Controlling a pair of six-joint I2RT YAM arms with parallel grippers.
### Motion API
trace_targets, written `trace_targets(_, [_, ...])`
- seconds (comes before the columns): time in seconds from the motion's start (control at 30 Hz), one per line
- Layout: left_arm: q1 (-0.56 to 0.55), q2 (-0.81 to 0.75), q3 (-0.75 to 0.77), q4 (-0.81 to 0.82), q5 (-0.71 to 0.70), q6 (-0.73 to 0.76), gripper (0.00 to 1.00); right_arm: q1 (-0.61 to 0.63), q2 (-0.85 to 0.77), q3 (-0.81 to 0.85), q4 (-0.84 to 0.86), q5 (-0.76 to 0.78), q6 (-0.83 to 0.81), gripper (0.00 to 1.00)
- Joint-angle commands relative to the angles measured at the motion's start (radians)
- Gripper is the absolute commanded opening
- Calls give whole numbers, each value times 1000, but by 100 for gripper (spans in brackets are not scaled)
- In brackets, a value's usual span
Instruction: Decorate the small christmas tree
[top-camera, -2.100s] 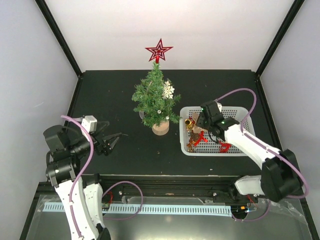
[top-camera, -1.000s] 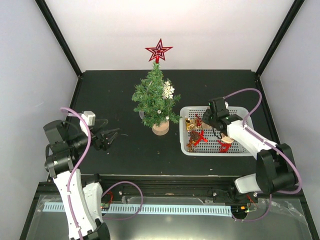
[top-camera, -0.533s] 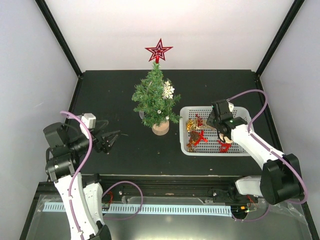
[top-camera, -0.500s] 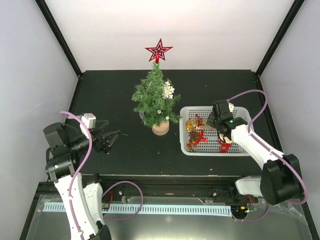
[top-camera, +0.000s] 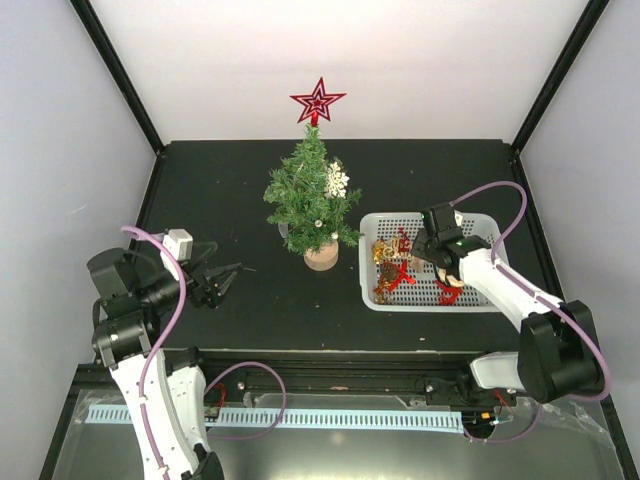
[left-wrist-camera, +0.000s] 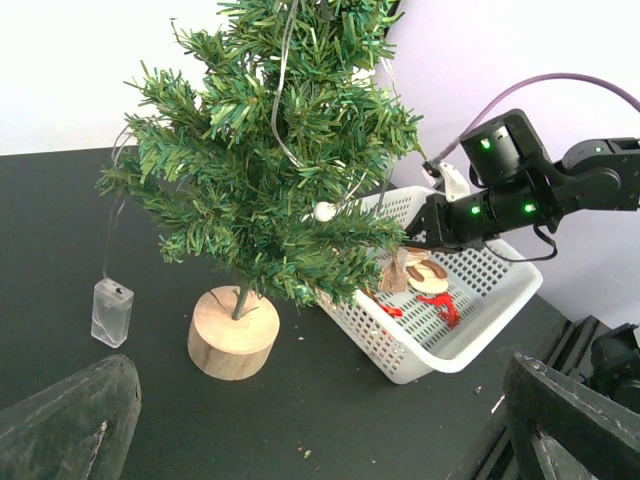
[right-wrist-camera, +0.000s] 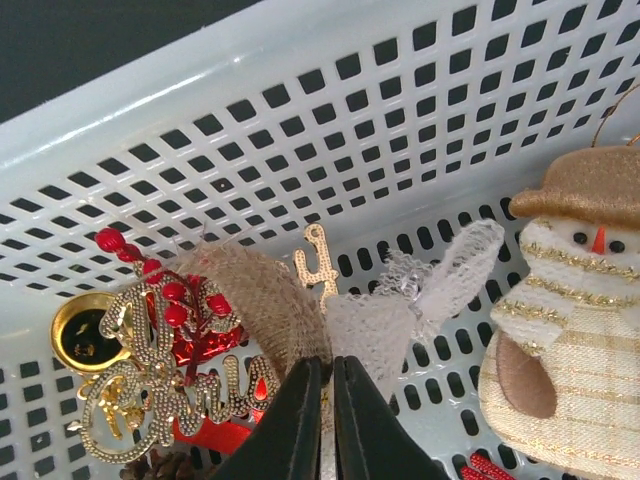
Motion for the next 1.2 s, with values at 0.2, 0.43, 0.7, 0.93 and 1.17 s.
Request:
trace_targets(0.2, [6,-19,-7,17,25,-16,99,-10,-30,-2,25,1,-19,1])
trace_targets(0.43, [6,-25,-16,23,27,-24,99,-10,-133,20,6,-34,-22,1])
trace_targets(0.7, [9,-38,-29,37,36,-35,99,-9,-315,71,-72,-111,-90,1])
trace_targets(0.93, [9,-50,-34,47,40,-42,99,-10,-300,26,-96,-74,-104,1])
trace_targets(1.17, [8,-39,-13,11,42,-8,99,-7,-467,21,-31,-262,-116,1])
